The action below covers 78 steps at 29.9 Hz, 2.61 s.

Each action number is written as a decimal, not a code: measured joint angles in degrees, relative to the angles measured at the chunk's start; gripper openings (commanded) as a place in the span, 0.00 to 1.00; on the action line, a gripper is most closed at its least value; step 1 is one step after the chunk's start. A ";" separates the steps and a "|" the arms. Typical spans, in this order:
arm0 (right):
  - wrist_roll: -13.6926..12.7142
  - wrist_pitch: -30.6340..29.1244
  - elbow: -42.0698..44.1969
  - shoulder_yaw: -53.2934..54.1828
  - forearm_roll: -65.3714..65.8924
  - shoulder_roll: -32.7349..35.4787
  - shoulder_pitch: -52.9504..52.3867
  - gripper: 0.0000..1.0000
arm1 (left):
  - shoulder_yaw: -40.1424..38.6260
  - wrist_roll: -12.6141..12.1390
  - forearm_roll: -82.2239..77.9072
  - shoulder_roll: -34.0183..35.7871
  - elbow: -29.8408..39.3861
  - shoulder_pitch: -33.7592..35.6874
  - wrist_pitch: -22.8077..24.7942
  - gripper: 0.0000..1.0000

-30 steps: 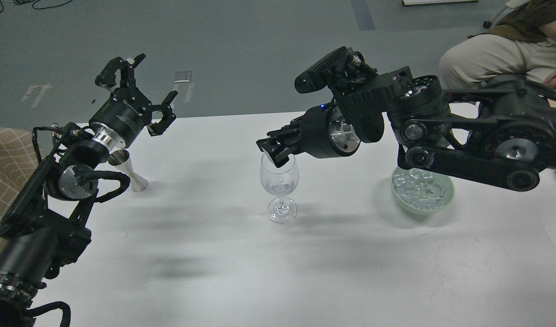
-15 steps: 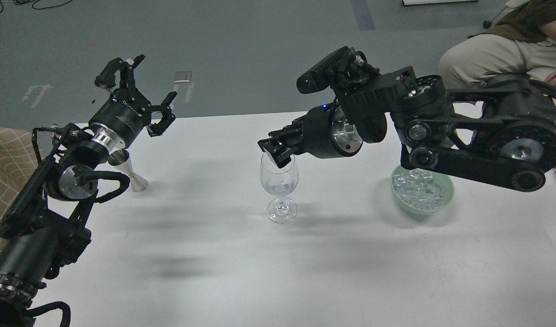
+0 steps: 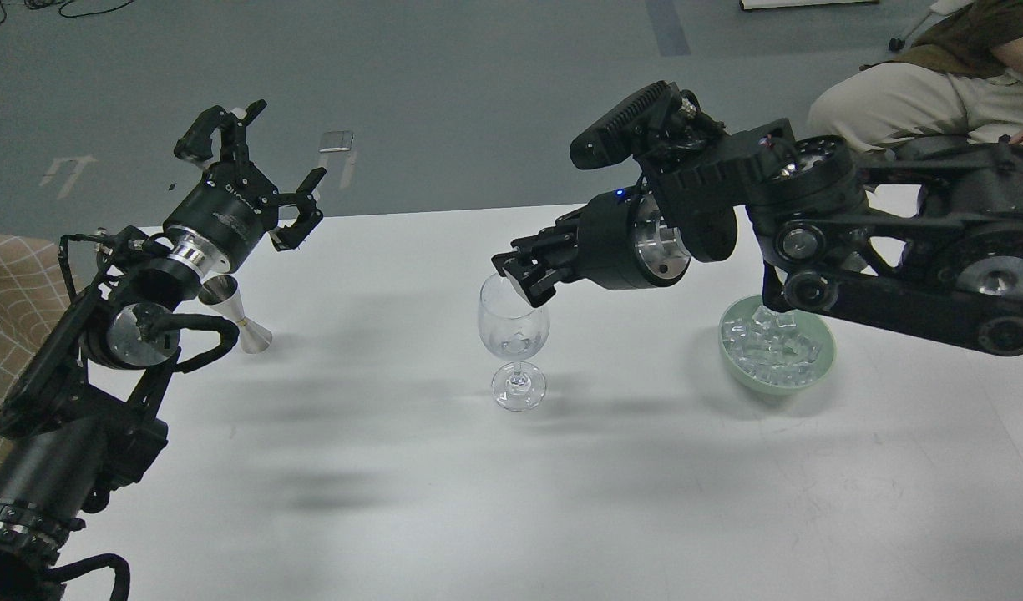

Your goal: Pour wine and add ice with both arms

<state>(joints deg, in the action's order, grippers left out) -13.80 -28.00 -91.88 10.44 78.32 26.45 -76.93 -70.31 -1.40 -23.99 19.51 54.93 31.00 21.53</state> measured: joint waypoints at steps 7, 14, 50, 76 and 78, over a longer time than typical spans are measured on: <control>0.00 0.00 -0.13 -0.05 -0.01 0.17 0.25 0.00 | 0.00 0.00 0.00 0.00 0.00 0.00 0.00 0.98; 0.00 0.00 0.00 -0.03 0.06 0.00 0.45 0.21 | -0.05 0.00 0.00 0.00 0.00 0.02 0.00 0.98; 0.79 0.00 0.91 13.21 -3.87 0.08 6.32 1.00 | 0.10 0.00 0.03 -0.09 -0.13 0.02 -0.06 0.98; 0.97 0.01 24.00 62.72 -26.80 -18.83 23.79 0.99 | 0.24 -0.10 -0.01 -0.13 -0.17 0.32 -0.07 0.98; 0.97 0.01 27.11 67.11 -26.82 -21.74 23.90 0.98 | 0.16 -0.09 -0.01 -0.12 -0.17 0.33 0.02 0.98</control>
<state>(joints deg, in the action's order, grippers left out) -12.83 -27.99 -64.78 77.55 51.51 4.72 -53.03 -70.15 -1.49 -24.00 19.40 54.76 31.33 21.55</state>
